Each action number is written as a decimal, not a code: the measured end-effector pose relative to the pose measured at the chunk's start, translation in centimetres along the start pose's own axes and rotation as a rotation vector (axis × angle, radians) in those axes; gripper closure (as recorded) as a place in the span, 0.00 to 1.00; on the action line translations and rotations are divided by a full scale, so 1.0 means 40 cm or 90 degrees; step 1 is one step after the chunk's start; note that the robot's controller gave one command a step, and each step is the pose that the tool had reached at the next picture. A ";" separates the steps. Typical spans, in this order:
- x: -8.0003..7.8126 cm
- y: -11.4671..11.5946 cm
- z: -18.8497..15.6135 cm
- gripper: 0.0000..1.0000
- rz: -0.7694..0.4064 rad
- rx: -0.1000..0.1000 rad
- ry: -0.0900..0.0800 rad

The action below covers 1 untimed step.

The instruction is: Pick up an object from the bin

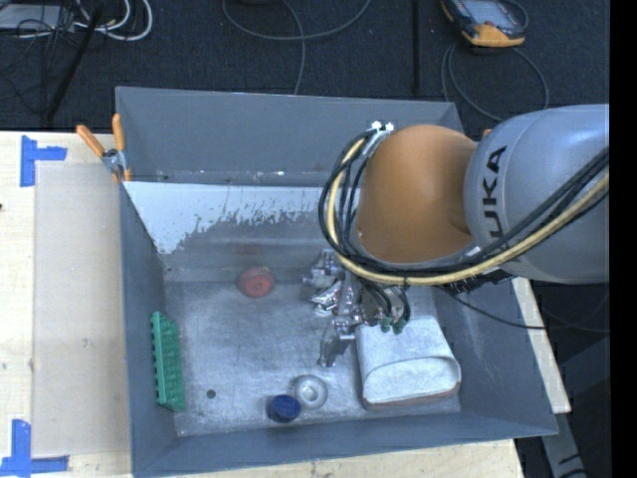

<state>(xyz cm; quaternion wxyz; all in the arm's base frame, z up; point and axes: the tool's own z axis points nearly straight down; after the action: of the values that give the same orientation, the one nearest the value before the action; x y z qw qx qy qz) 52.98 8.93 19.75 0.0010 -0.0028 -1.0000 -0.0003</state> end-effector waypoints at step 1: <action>-0.012 -0.192 0.320 0.00 -0.015 -0.001 -0.002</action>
Offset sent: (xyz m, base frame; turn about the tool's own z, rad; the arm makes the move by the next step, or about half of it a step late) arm 0.0029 -0.0762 -0.1275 -0.0289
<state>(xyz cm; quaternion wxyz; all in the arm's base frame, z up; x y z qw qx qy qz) 53.38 1.27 6.96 -0.0005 0.0091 -1.0000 -0.0011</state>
